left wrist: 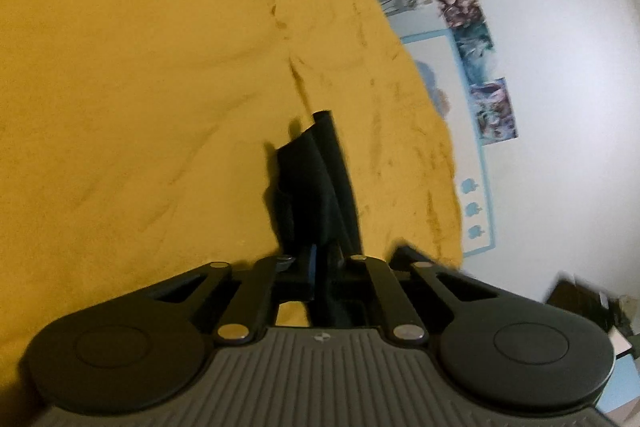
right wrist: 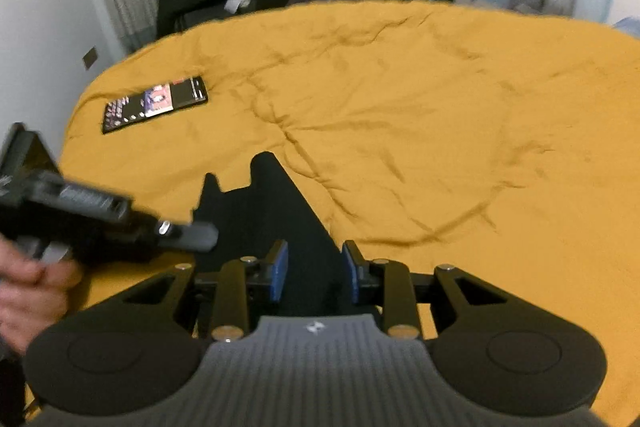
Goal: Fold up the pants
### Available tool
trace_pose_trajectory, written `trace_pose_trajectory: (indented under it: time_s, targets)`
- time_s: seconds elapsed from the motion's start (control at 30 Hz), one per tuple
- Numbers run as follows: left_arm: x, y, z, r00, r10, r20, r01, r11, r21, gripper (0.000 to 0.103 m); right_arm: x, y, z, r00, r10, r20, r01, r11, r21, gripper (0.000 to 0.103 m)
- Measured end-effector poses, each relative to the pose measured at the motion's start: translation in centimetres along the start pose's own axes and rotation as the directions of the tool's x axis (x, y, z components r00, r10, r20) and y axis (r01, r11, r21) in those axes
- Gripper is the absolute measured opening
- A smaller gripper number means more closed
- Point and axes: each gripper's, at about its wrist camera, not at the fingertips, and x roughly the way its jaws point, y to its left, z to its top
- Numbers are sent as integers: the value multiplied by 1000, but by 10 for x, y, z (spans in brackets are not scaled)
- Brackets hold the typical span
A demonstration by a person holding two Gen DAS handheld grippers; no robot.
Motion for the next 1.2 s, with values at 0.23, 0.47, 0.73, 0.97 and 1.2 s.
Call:
trace_pose_trajectory:
  time_s: [0.23,0.47,0.73,0.97,1.2]
  targets:
    - [1,0,5,1000,-8,-21,9,1000,7,1,46,-6,9,994,99,-49,-99,995,-2,0]
    - [-4,-3,3,1000,-2,0,2,1000,19,1,19,-22,17,991,111,69,-117,989,89,3]
    - [-5,-5,0,1000,5,3,-5,1000,23,1,61,-26,12,978,198,-67,-189,974,122,7]
    - [-19,-11,-4,998,-13,54,10,998,64,1,21,-30,18,978,184,102,-196,974,115,0]
    - [-16,-7,-7,996,75,54,-78,996,53,1,36,-26,17,994,100,46,-105,988,115,0]
